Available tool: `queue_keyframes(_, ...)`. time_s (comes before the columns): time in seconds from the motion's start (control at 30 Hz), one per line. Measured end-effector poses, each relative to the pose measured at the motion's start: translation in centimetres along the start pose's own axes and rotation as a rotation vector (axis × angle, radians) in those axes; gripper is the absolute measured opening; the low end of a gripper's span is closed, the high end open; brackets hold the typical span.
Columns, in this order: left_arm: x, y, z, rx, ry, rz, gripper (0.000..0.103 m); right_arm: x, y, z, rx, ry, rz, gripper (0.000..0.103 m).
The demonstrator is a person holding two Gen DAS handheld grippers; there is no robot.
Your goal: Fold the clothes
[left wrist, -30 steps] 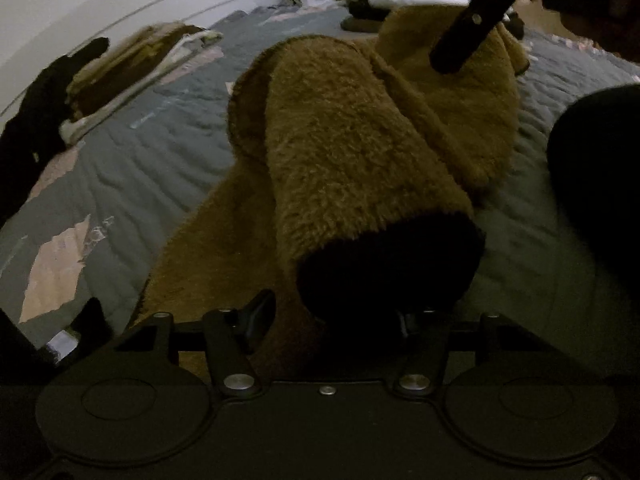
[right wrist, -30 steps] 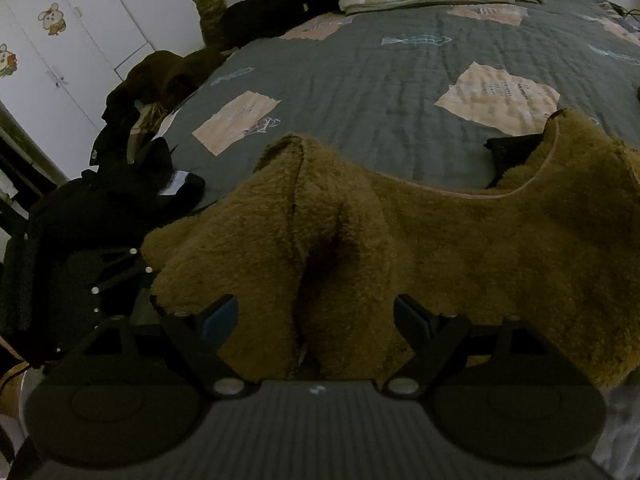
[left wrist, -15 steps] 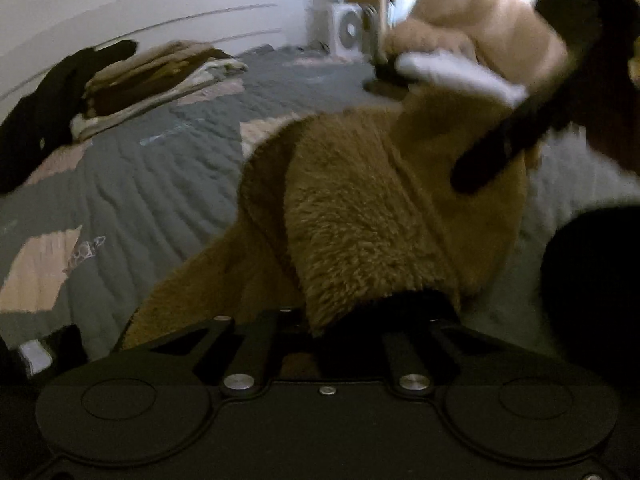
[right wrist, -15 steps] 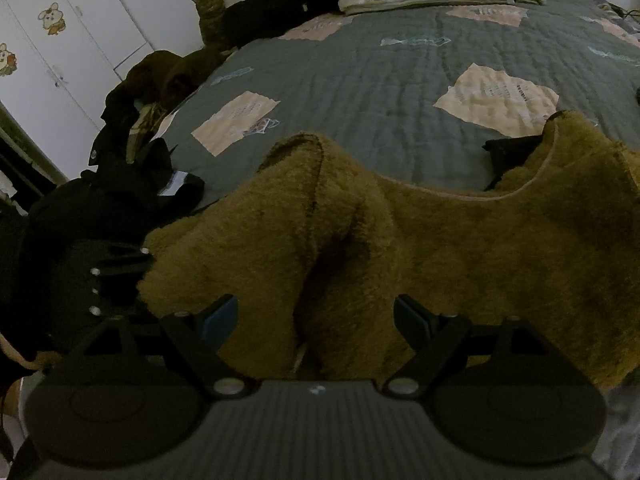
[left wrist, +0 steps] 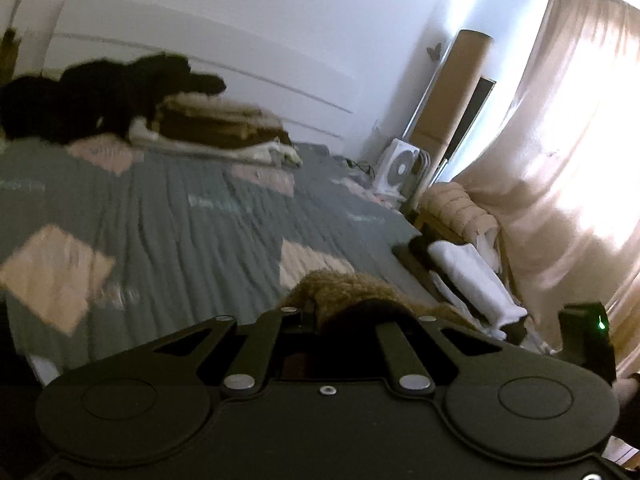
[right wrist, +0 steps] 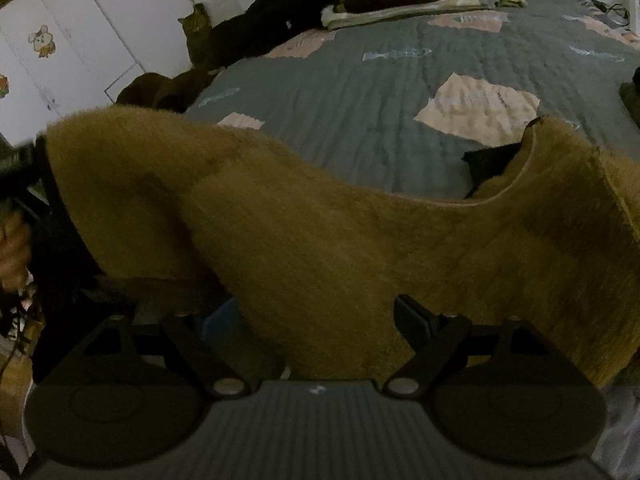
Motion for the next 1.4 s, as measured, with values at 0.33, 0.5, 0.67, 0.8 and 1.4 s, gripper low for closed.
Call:
queue_keyframes(0.33,-7.4,6.2,-1.8,-0.018,0.067,0.023,0.005,-1.8,-0.6,0.5,0.010,0.024,0.056,0.085)
queue_keyframes(0.5,-6.4,11.9,-6.0,-0.129,0.001,-0.089,0.006,-2.1,-0.5,0.8,0.024,0.033,0.069,0.085)
queue_keyframes(0.67,-2.6,12.6,-8.2,-0.209,-0.039,-0.213,0.013,-2.3,-1.2,2.3,0.053,0.045,0.078,0.085)
queue_keyframes(0.8,0.0,9.3,-7.5,-0.231,-0.027,-0.238,0.068,-2.9,-2.7,4.4,0.086,0.062,0.090,0.085)
queue_keyframes(1.4,14.5,11.7,7.4,0.028,-0.164,-0.410,0.078,-3.3,-7.6,8.7,0.216,0.025,0.082,0.085)
Point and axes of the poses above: each gripper's, at about its wrist camera, not at the fingertips, and y roughly the way its jaws point, z to its right, x to its underside, the point moved 9 cm from there along y, roughly the way its jaws point, and after that the axes turned 10 degrees about y, right-handed, at the moved point
